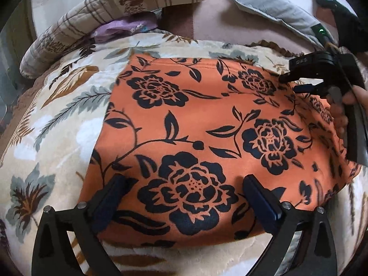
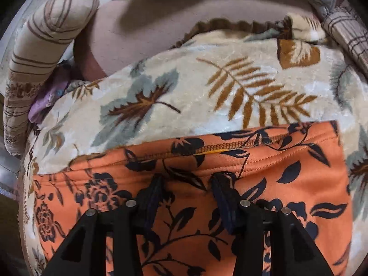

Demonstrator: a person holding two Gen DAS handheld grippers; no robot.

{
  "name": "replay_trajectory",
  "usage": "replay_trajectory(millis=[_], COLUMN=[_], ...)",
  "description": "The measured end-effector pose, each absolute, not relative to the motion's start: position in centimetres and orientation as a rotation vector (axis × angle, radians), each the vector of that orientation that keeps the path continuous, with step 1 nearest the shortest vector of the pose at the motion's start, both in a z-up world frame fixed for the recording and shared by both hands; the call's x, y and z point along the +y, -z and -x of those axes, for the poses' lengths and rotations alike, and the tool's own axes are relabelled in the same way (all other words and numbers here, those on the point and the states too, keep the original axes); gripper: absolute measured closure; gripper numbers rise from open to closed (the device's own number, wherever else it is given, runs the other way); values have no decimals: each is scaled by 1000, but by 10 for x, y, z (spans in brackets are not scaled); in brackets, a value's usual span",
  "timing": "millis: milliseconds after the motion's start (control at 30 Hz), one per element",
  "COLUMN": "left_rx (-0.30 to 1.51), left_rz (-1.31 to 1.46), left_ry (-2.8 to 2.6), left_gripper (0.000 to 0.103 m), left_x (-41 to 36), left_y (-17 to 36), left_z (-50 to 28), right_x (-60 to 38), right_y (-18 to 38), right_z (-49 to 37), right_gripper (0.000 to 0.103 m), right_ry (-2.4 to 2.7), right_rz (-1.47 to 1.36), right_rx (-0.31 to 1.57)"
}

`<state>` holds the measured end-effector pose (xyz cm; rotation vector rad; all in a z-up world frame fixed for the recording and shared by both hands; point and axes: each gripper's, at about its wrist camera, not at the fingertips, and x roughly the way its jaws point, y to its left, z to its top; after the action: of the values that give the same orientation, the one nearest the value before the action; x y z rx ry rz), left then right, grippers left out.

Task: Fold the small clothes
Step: 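Press the folded dress flat with the left gripper while the right gripper smooths it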

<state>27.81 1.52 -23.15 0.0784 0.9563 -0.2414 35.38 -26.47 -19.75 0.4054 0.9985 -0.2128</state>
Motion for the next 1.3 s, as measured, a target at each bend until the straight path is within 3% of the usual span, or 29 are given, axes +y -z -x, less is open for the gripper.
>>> replay_trajectory(millis=[100, 233, 300, 433, 633, 867, 1067, 1300], left_rx=[944, 855, 895, 1084, 1005, 976, 951, 936], left_rz=[50, 38, 51, 21, -41, -64, -94, -108], left_ry=[229, 95, 87, 91, 106, 84, 63, 46], left_gripper=[2, 2, 2, 2, 2, 2, 2, 2], left_x=[35, 60, 68, 72, 68, 61, 59, 54], left_y=[218, 202, 208, 247, 243, 237, 236, 235], left_z=[-273, -260, -261, -271, -266, -267, -259, -259], right_x=[-241, -186, -161, -109, -75, -103, -174, -246], right_y=[174, 163, 166, 186, 234, 206, 170, 177], right_z=[-349, -366, -376, -401, -443, -426, -352, -263], right_gripper=[54, 54, 54, 54, 53, 53, 52, 52], right_ry=[106, -26, -84, -160, -99, -82, 5, 150], right_rz=[-426, -360, -343, -305, -212, -290, -291, -310], right_rx=[957, 997, 1025, 1085, 1122, 1025, 977, 1004])
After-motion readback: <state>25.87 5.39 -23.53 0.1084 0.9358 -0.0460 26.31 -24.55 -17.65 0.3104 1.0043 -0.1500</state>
